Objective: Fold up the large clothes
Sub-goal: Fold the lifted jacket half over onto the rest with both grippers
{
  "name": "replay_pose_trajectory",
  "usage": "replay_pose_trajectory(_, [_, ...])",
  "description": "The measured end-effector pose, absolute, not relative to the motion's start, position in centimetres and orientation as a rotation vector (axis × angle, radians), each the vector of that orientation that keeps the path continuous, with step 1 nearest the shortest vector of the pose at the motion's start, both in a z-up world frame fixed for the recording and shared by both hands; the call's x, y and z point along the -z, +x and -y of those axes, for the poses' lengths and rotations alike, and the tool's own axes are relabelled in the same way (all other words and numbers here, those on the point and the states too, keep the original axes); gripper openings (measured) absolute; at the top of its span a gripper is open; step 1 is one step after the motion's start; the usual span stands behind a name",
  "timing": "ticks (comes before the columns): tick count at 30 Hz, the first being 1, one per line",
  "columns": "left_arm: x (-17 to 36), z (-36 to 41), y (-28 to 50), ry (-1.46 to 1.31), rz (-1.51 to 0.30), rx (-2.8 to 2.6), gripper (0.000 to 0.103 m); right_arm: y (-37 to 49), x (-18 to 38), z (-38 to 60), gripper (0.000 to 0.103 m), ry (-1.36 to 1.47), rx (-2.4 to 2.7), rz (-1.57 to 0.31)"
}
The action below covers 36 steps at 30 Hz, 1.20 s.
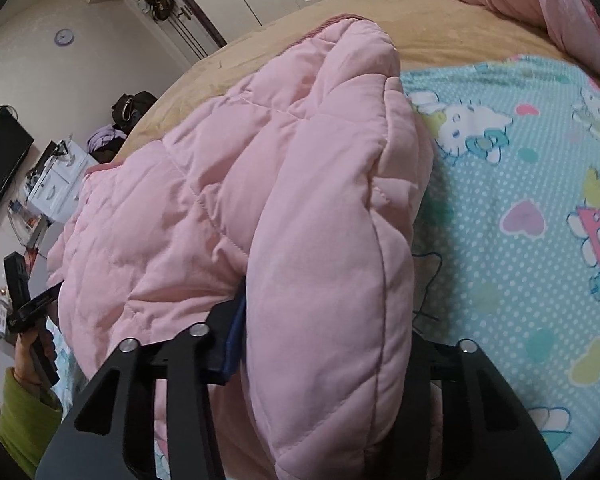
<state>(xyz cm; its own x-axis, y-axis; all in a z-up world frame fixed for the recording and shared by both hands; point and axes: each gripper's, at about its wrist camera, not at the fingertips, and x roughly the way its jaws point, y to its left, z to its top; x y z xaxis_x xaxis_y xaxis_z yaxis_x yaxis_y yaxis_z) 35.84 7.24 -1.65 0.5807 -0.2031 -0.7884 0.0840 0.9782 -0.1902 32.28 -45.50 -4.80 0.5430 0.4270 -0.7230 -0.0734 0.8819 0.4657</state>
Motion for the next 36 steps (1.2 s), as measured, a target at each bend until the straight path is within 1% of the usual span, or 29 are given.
replay_pose_trajectory(2, [1.1,-7.4,35.4,-0.141,-0.926,0.174,0.033,31.9,3.8,45.6,0.036,0.417,-0.317,-0.946])
replay_pose_trajectory(8, [-1.1,-8.0,32.8,-0.167,-0.889,0.204,0.033,29.5,0.1,45.9,0.033,0.424,-0.394,-0.884])
replay_pose_trajectory(11, [-1.7,-7.8,31.4,-0.173,-0.886,0.213,0.033,27.4,-1.8,45.6,0.033,0.404,-0.438,-0.857])
replay_pose_trajectory(14, [-1.9,-7.9,28.8,-0.181,-0.886,0.212,0.033,25.7,-2.3,45.4,0.033,0.386,-0.458,-0.856])
replay_pose_trajectory(24, [-1.8,-8.0,23.0,-0.198,-0.871,0.203,0.033,21.0,-1.4,45.8,0.033,0.416,-0.483,-0.882])
replay_pose_trajectory(30, [-1.7,-7.9,21.6,-0.202,-0.864,0.188,0.033,19.9,-0.4,46.1,0.033,0.411,-0.463,-0.901])
replay_pose_trajectory(36, [-0.9,-8.3,21.4,-0.203,-0.874,0.166,0.033,20.1,0.8,46.3,0.035,0.423,-0.421,-0.924])
